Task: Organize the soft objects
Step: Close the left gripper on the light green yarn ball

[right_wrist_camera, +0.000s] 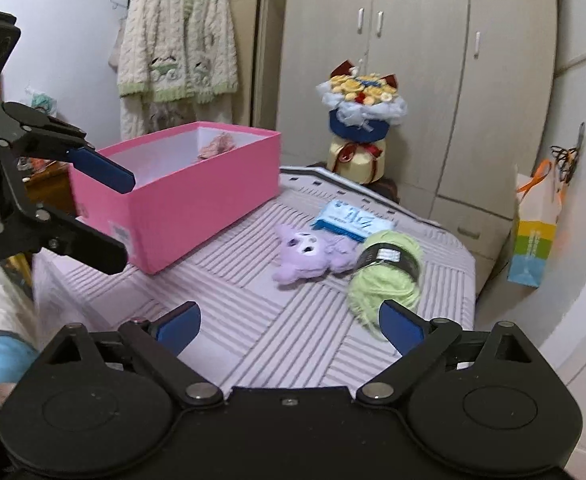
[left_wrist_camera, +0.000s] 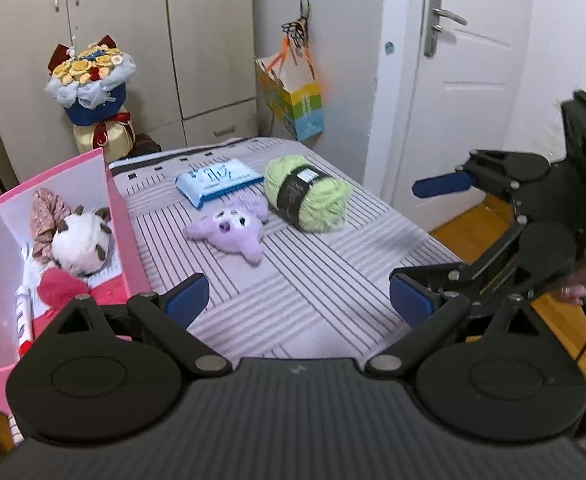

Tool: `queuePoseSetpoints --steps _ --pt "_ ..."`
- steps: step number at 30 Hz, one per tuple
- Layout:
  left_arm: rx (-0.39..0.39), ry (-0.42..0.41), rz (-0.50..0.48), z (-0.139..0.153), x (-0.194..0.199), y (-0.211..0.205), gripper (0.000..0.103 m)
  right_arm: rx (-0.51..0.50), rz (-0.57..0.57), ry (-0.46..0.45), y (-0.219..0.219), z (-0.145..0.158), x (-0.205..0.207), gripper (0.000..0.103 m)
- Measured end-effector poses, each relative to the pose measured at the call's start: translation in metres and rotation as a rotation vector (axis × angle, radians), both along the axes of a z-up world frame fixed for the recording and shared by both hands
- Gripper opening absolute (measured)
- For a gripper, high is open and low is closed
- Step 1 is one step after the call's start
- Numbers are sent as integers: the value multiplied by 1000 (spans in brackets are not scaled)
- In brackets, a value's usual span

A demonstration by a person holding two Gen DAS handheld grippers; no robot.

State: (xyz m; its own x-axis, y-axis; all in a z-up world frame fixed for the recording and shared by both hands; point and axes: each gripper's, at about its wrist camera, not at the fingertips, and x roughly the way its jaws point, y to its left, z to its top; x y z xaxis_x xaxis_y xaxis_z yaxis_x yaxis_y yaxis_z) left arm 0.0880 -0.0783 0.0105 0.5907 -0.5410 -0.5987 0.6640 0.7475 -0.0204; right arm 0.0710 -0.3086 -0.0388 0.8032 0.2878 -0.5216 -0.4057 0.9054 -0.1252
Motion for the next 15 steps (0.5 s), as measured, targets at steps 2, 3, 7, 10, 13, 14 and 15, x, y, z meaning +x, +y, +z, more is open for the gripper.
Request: queuePoseSetpoints --steps 2,3,7,10,13,14,15 --pt "-20 -7 12 -5 9 -6 98 -7 -26 -24 -3 -7 8 98" --pt "-37 -7 19 -8 13 -8 98 -7 -35 -30 -4 -10 13 98" --pt "-105 10 38 -19 34 -18 98 8 -56 -25 -8 -21 35 98" --pt "-157 26 53 -26 50 -28 96 56 -67 14 -16 -29 53 98" --pt "-199 45 67 -34 66 -39 95 98 -99 37 -25 -39 71 98" --pt "-205 50 74 -36 70 -43 95 102 -117 43 -27 -42 77 98" --pt "-207 53 86 -39 75 -47 95 101 -135 45 -29 -45 82 98"
